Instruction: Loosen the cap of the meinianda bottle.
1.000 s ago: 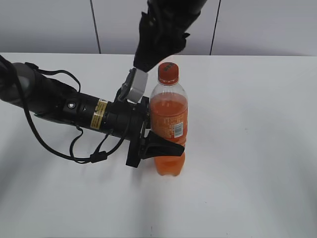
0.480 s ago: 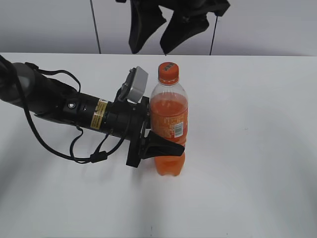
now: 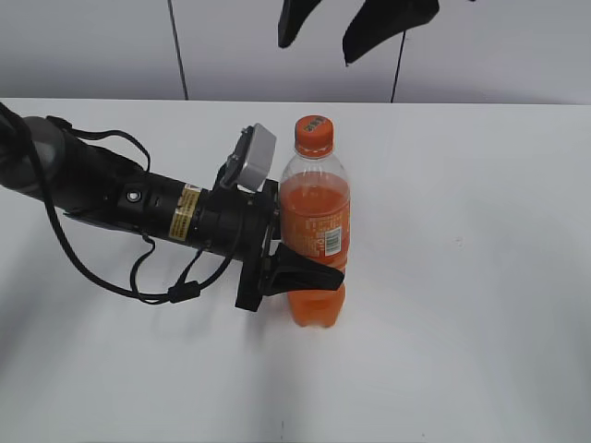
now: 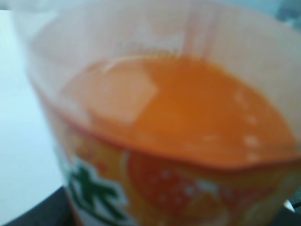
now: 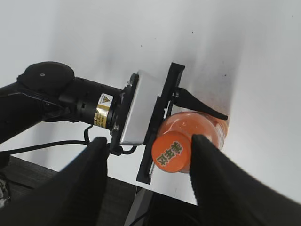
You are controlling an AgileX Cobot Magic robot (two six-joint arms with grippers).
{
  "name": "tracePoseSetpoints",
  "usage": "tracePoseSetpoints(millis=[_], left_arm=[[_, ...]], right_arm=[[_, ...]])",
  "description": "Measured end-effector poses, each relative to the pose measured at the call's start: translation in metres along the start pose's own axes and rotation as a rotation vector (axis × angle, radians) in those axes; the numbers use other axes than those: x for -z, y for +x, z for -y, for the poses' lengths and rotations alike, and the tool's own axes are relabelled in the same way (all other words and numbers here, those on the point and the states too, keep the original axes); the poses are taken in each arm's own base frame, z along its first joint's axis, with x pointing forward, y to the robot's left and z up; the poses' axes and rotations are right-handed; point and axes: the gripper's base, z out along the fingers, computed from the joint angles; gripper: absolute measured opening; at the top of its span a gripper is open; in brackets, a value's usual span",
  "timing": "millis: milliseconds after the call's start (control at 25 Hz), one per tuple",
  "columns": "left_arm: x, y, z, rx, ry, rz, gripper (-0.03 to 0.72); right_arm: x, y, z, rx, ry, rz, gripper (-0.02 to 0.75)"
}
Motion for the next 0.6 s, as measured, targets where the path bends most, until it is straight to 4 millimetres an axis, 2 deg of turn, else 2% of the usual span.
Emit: tracePoseSetpoints(millis=[280, 440, 600], left_arm=[[0.0, 0.0, 0.0, 0.0, -0.001, 0.001, 0.412], [0.0, 0.0, 0.0, 0.001, -0.001, 0.001, 0.412], [0.0, 0.0, 0.0, 0.001, -0.002, 0.001, 0.412]], right_arm=[[-0.02, 0.011, 0.01, -0.046, 0.055, -0.069, 0.421], [-0.026, 0.011, 0.011, -0.058, 0.059, -0.081, 0.421], [-0.039, 0.01, 0.011, -0.072, 0.058, -0.117, 0.421]])
